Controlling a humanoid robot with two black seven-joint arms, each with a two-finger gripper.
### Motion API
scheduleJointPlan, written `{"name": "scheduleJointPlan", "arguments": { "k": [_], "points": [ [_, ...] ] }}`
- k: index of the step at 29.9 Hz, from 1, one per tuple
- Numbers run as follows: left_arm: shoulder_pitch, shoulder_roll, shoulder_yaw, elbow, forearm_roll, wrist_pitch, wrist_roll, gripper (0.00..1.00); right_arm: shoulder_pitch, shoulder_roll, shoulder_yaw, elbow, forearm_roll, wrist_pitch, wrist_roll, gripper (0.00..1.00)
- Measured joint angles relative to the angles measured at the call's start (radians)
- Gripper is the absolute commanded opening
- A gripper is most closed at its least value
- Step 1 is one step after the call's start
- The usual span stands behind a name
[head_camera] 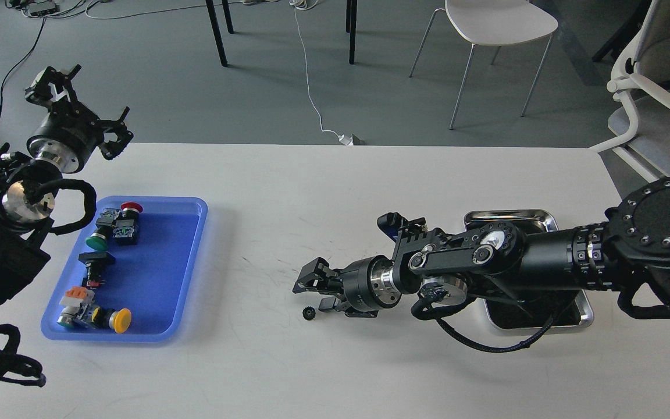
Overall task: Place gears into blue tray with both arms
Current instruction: 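Carry the black gear with the right gripper to mid-table and release it, then retract the right arm upward and raise the left arm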
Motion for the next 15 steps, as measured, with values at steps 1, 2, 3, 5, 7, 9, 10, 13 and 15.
{"name": "scheduleJointPlan", "arguments": {
  "k": [1, 2, 3, 5, 7, 9, 10, 13, 15],
  "points": [
    [-0.002, 0.000, 0.000, 0.000, 0.001, 0.002, 0.000, 0.99, 0.015, 0.000, 0.009, 0.002, 0.000, 0.004, 0.000, 0.90],
    [-0.005, 0.000, 0.000, 0.000, 0.002, 0.003, 0.001, 0.99, 0.031, 0.000, 0.018, 0.004, 0.000, 0.011, 0.001, 0.90],
    [-0.007, 0.001, 0.000, 0.000, 0.003, 0.005, 0.002, 0.99, 0.049, 0.000, 0.027, 0.007, 0.001, 0.021, 0.001, 0.90],
    [-0.007, 0.002, 0.001, 0.000, 0.004, 0.005, 0.003, 0.99, 0.089, 0.000, 0.047, 0.011, 0.001, 0.058, 0.001, 0.90],
    [-0.008, 0.003, 0.001, 0.000, 0.005, 0.005, 0.003, 0.99, 0.120, 0.000, 0.066, 0.012, 0.001, 0.099, 0.002, 0.92],
    [-0.008, 0.003, 0.001, -0.001, 0.005, 0.005, 0.003, 1.00, 0.139, -0.012, 0.085, 0.014, 0.001, 0.128, 0.002, 0.93],
    [-0.009, 0.003, 0.001, -0.001, 0.005, 0.005, 0.003, 1.00, 0.145, -0.033, 0.094, 0.013, 0.000, 0.134, 0.002, 0.93],
    [-0.009, 0.002, 0.001, -0.005, 0.009, -0.005, 0.006, 1.00, 0.152, -0.146, 0.133, 0.012, -0.002, 0.140, 0.003, 0.94],
    [-0.009, -0.003, 0.005, -0.006, 0.024, -0.007, 0.008, 0.99, 0.148, -0.247, 0.177, 0.012, -0.002, 0.141, 0.004, 0.95]
  ]
}}
